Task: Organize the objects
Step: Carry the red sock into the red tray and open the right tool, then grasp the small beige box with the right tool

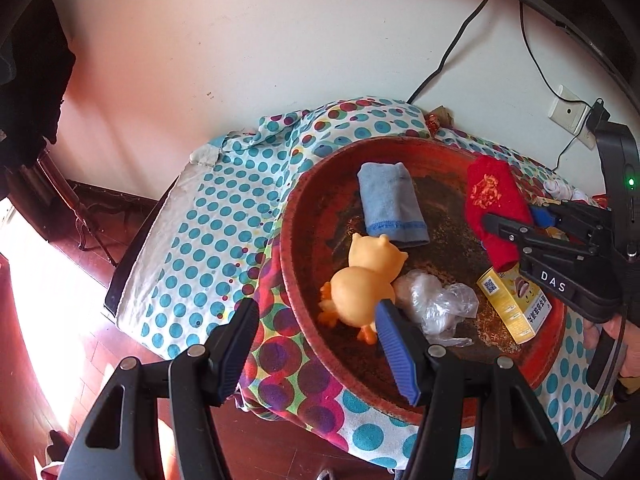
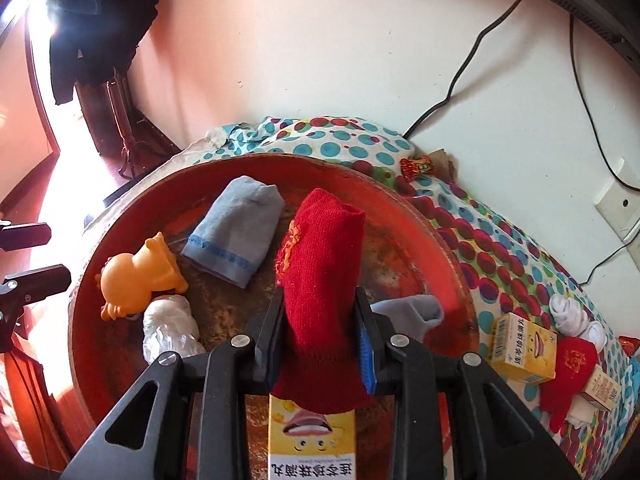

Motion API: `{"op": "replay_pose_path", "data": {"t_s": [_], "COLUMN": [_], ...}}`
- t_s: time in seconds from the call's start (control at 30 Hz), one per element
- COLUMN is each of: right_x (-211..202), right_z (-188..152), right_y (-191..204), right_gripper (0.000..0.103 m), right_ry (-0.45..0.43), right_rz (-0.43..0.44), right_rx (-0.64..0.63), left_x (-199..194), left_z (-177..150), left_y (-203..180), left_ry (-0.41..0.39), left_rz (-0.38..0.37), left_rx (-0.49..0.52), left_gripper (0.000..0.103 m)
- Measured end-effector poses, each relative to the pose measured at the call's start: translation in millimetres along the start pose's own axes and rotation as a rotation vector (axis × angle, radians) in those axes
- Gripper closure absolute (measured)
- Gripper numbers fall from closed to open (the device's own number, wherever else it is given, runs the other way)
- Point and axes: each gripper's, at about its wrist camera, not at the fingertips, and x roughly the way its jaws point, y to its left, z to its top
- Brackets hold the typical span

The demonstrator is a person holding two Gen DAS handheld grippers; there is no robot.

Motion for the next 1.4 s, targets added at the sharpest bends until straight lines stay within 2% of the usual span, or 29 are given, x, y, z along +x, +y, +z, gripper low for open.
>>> {"op": "replay_pose_path", "data": {"t_s": [0.23,0.33,0.4,0.43,0.47,0.77,0.97,1.13,1.23,1.3,1.4], "right_x": [14,16,14,12,8,-26,-51,-76,-90,-92,-87], "right_z": [4,3,3,2,2,-22,-69,-114,-136,-146,-155], "right_y": [10,12,11,11,9,-26,-97,-181,-228,-256,-283], "right_gripper": [0.074,0.070,0.059,0.048,0.042,0.041,0.041,0.039,0.035,0.034,0.034], "right_ry": [0.024,0.027,0.016,0.006,-0.005,-0.055,-0.041,-0.042,-0.065,-0.061,-0.058], "right_rz": [0.010,0.013,0.006,0.001,-0.001,-0.026,-0.123,-0.265,-0.311,-0.315,-0.272], "right_rx": [-0.004,-0.004,-0.004,0.001,0.008,0.091,0.222,0.391,0.483,0.531,0.600], "left_x": [2,3,4,4,4,6,9,7,6,5,1], "left_z": [1,1,0,0,0,-2,-7,-12,-14,-13,-3], "left_y": [4,4,4,4,2,-23,-54,-82,-103,-121,-150], "left_ry": [0.009,0.016,0.020,0.022,0.022,0.028,0.036,0.026,0.020,0.025,0.019], "left_rz": [0.002,-0.001,-0.001,-0.002,-0.003,-0.027,-0.051,-0.091,-0.115,-0.137,-0.151], "left_rx": [-0.013,-0.019,-0.025,-0.025,-0.023,0.032,0.105,0.173,0.218,0.259,0.328], "left_gripper": [0.041,0.041,0.041,0.041,0.041,0.041,0.041,0.041,0.041,0.041,0.041]}}
